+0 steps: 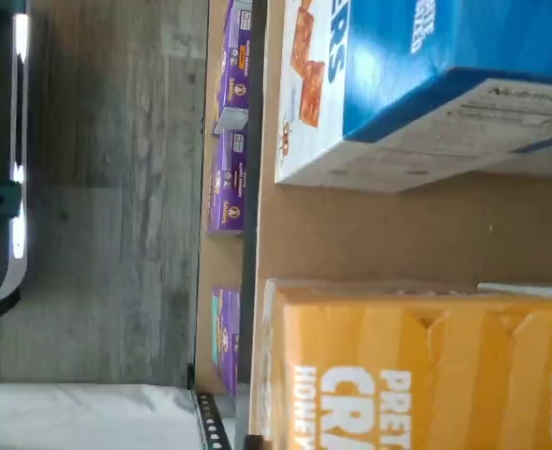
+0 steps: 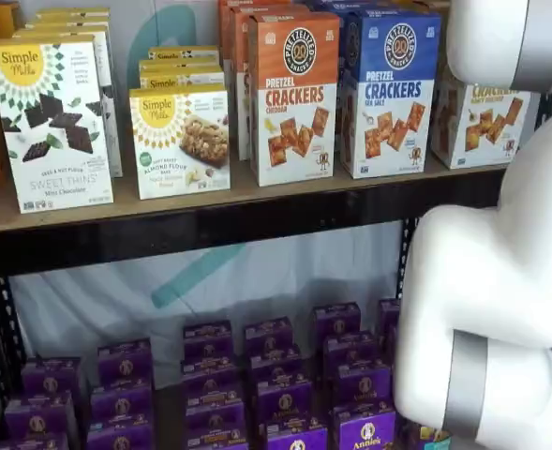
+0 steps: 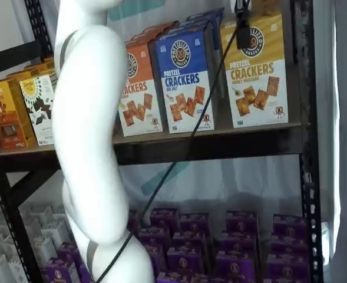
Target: Retrieve the yellow and white box located on the top shelf, the sixth one from the left
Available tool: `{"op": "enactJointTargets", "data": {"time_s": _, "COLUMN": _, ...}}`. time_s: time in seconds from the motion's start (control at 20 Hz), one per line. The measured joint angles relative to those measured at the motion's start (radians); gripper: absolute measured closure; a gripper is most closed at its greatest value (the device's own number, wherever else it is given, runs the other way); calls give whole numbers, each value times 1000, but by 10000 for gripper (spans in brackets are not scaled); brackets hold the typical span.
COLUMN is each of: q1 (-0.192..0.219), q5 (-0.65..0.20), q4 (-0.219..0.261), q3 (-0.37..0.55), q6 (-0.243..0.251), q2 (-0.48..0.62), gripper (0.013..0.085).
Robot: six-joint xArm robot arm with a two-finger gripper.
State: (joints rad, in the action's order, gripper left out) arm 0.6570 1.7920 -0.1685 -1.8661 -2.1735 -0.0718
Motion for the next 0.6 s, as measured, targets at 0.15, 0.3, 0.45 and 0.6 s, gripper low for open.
{"op": "enactJointTargets", "data": {"time_s": 0.15, "q1": 4, "q5": 4, "q4": -2, "q3": -4, "q6": -3, "q2": 0, "gripper": 370}}
{"op": "enactJointTargets", "data": {"time_s": 0.3, "q1": 8, "q5": 9, "q4": -3, "q3": -9, "q6": -6, "q2": 1, "gripper": 370}}
{"op": "enactJointTargets", "data": {"time_s": 0.45, "q1": 13, "q5": 13, "q4": -6, "q3": -15, "q6": -9, "q2": 2, "gripper": 370}}
{"op": "enactJointTargets", "data": {"time_s": 0.6, "q1": 17, "q5": 19, "q4": -7, "q3": -21, "q6": -12, "q2": 4, "gripper": 370}}
